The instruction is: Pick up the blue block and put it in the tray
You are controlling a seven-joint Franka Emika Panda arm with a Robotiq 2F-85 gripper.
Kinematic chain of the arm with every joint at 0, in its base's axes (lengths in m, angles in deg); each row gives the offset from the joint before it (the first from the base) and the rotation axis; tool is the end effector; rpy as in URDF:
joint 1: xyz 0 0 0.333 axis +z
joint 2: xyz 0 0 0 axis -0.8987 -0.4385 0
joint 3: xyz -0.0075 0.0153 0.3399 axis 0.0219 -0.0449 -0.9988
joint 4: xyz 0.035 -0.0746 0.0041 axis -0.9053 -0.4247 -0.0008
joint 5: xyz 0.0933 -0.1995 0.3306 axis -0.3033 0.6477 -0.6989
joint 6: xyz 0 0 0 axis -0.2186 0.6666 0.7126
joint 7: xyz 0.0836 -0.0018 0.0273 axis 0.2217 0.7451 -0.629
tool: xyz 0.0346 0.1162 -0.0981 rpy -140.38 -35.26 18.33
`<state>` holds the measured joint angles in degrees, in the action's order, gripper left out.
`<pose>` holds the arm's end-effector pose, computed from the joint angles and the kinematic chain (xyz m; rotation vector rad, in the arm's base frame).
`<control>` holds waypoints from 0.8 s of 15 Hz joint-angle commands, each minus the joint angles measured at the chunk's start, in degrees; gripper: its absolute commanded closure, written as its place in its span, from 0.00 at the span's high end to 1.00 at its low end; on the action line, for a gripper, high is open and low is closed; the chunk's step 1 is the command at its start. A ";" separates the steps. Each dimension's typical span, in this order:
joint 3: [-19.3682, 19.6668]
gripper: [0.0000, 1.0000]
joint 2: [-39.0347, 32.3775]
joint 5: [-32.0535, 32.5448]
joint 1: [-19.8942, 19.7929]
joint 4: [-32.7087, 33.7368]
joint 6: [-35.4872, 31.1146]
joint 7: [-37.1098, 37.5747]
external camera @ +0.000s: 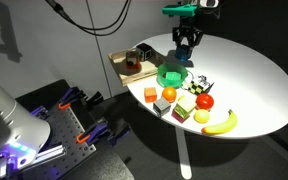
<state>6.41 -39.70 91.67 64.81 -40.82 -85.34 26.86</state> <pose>0.6896 -0.0802 0.2291 2.9585 -0.1136 -0.2524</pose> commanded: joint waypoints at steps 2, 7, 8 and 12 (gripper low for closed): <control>-1.54 0.33 3.48 1.60 0.89 -4.85 0.68 0.94; -2.45 0.58 1.18 0.64 0.28 -3.05 0.33 0.35; -2.45 0.58 1.06 0.64 0.27 -3.05 0.31 0.35; -2.45 0.58 0.96 0.64 0.24 -3.05 0.30 0.34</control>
<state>4.86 -38.73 91.76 65.79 -44.04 -85.25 26.88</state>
